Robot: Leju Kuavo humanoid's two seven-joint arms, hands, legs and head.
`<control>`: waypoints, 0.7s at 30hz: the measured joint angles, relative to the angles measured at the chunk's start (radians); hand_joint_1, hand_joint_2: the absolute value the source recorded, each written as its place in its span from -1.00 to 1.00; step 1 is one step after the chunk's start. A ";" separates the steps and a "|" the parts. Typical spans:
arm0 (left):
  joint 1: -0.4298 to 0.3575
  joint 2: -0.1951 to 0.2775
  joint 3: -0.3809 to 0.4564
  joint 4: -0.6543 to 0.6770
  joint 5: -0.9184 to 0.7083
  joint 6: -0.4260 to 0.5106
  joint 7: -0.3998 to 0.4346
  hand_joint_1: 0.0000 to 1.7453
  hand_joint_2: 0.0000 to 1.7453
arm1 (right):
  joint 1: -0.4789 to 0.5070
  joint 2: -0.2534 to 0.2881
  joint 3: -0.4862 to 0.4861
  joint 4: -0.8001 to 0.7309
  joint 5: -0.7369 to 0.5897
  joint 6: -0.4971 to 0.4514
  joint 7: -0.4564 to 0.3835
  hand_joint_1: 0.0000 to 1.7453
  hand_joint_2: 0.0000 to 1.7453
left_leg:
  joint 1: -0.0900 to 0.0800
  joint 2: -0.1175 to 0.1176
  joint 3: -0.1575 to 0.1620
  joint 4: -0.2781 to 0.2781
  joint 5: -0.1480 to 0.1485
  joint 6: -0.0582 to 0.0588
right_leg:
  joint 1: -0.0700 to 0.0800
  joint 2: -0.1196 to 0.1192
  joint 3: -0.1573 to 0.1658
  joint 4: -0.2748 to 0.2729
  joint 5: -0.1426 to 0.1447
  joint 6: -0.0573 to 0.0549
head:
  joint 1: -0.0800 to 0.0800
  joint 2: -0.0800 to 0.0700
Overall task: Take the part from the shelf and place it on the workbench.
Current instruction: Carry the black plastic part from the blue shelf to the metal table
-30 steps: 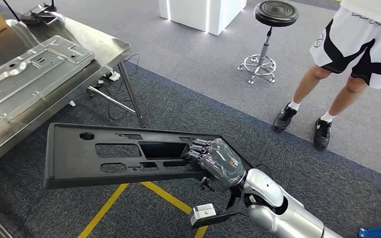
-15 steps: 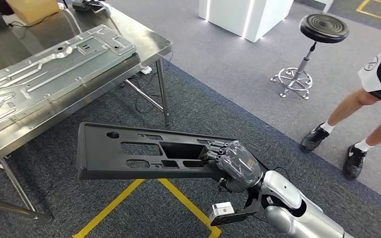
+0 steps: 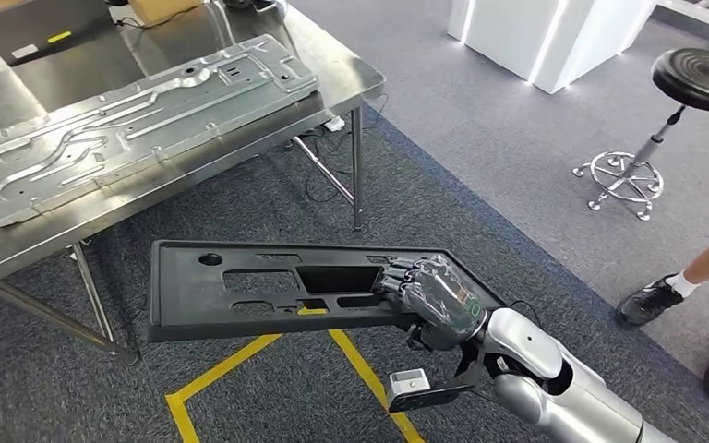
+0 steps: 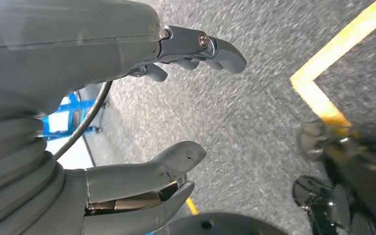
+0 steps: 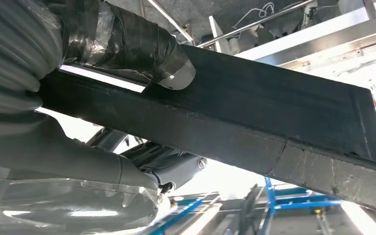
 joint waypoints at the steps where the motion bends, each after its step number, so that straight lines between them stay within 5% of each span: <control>1: -0.001 0.000 0.000 0.000 -0.001 -0.001 0.000 -1.00 1.00 | -0.012 0.000 0.002 0.002 0.014 0.004 0.014 1.00 1.00 | -0.006 0.019 0.027 -0.054 0.017 0.007 | 0.002 -0.011 0.003 0.000 -0.004 0.004 | 0.000 0.000; 3: -0.002 0.000 0.000 0.000 -0.001 -0.002 -0.002 -1.00 1.00 | -0.036 -0.002 0.003 0.008 0.058 0.012 0.045 1.00 1.00 | -0.017 0.035 0.044 -0.096 0.017 0.019 | 0.007 -0.033 0.007 0.000 -0.009 0.013 | 0.000 0.000; 5: 0.000 0.002 0.000 0.000 0.000 -0.003 -0.003 -1.00 1.00 | -0.064 -0.006 0.008 0.013 0.123 0.020 0.077 1.00 1.00 | -0.017 0.013 0.046 -0.103 0.019 0.033 | 0.007 -0.049 0.013 -0.002 -0.014 0.023 | 0.000 0.000; 7: 0.002 0.002 0.000 0.000 0.004 0.000 -0.004 -1.00 1.00 | -0.094 -0.015 0.015 0.017 0.181 0.024 0.104 1.00 1.00 | -0.012 -0.009 0.056 -0.116 0.024 0.046 | 0.003 -0.010 0.008 0.026 -0.035 0.032 | 0.000 0.000; 9: 0.000 0.002 0.001 0.000 0.009 0.009 -0.006 -1.00 1.00 | -0.116 -0.034 0.021 0.020 0.217 0.023 0.126 1.00 1.00 | -0.009 -0.031 0.062 -0.122 0.026 0.056 | 0.000 0.054 -0.042 0.130 -0.088 0.035 | 0.001 0.000; 11: -0.001 0.003 0.004 0.000 0.013 0.015 -0.007 -1.00 1.00 | -0.123 -0.053 0.028 0.025 0.244 0.021 0.145 1.00 1.00 | -0.008 -0.059 0.062 -0.121 0.026 0.061 | -0.001 0.076 -0.112 0.251 -0.128 0.037 | 0.001 0.000; 12: -0.001 0.003 0.005 0.000 0.013 0.015 -0.007 -1.00 1.00 | -0.123 -0.061 0.032 0.027 0.254 0.020 0.152 1.00 1.00 | -0.008 -0.075 0.063 -0.120 0.025 0.061 | -0.002 0.079 -0.131 0.274 -0.122 0.038 | 0.001 0.000; 14: -0.001 0.003 0.008 0.000 0.013 0.014 -0.005 -1.00 1.00 | -0.127 -0.071 0.037 0.031 0.268 0.017 0.160 1.00 1.00 | -0.006 -0.107 0.066 -0.115 0.022 0.058 | -0.006 0.088 -0.115 0.205 -0.053 0.039 | 0.001 0.000; 16: -0.002 0.003 0.009 0.000 0.014 0.013 -0.002 -1.00 1.00 | -0.135 -0.076 0.040 0.032 0.277 0.012 0.163 1.00 1.00 | -0.006 -0.134 0.062 -0.104 0.016 0.050 | -0.013 0.134 -0.067 0.076 0.014 0.039 | 0.001 0.000; 18: -0.001 0.003 0.010 0.000 0.014 0.012 0.001 -1.00 1.00 | -0.141 -0.081 0.043 0.033 0.281 0.006 0.165 1.00 1.00 | -0.004 -0.157 0.052 -0.097 0.014 0.038 | -0.015 0.170 -0.046 0.019 0.027 0.037 | 0.001 0.000; 20: 0.004 0.003 0.013 0.000 0.014 0.012 0.002 -1.00 1.00 | -0.146 -0.083 0.046 0.033 0.282 0.004 0.166 1.00 1.00 | -0.001 -0.180 0.044 -0.100 0.017 0.026 | -0.013 0.154 -0.042 0.012 0.024 0.029 | 0.001 0.000; 21: 0.006 0.003 0.014 0.000 0.014 0.011 0.002 -1.00 1.00 | -0.149 -0.083 0.047 0.034 0.282 0.004 0.166 1.00 1.00 | -0.002 -0.170 0.042 -0.096 0.015 0.020 | -0.015 0.141 -0.038 0.007 0.026 0.023 | 0.001 0.000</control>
